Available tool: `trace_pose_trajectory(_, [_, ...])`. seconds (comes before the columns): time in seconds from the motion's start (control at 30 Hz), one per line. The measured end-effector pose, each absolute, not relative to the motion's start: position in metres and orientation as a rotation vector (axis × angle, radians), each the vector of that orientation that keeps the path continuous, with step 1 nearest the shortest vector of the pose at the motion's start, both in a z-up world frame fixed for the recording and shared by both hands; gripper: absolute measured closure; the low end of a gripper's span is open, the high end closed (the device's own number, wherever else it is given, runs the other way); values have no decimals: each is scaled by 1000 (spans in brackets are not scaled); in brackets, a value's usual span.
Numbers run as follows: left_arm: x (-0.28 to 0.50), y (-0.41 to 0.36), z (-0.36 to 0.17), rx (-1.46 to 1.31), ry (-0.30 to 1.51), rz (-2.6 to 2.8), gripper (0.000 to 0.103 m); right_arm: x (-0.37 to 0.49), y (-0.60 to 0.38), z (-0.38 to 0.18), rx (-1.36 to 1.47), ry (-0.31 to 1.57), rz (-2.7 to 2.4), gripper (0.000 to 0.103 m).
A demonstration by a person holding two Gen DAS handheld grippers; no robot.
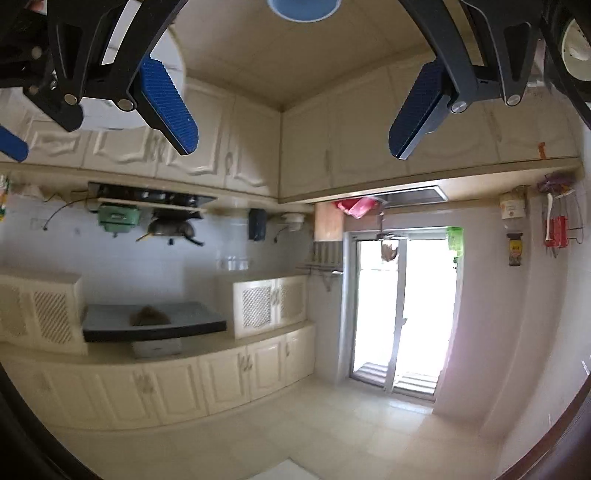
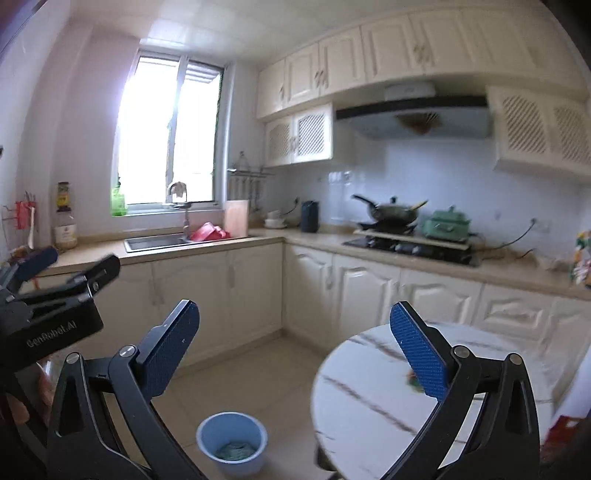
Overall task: Collect trash
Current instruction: 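Move both tools back toward the table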
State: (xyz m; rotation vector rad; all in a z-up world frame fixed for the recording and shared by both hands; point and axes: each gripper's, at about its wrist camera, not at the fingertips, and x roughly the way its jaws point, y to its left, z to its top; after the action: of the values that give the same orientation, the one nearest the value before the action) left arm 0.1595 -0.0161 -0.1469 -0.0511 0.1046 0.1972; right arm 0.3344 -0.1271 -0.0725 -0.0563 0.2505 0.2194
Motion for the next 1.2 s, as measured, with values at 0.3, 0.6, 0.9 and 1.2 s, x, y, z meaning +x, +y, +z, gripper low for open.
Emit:
trace_pose_trajectory(0.3, [130,-33,-178,4,108,143,1,320,-171,-72,-2,237,174,0])
trace_pose_trajectory(0.6, [182,-53,-164,50,195,82,1,337,-240,-88,50,300,60,0])
trace_pose_trajectory(0.9, [283,-85,-172,125,415,-55,1,388,-318,-149,81,539,-106,0])
trace_pose_trajectory(1.2, [381,-90,-164,144,561,-110,1,484,-359,-232,142,841,-77,0])
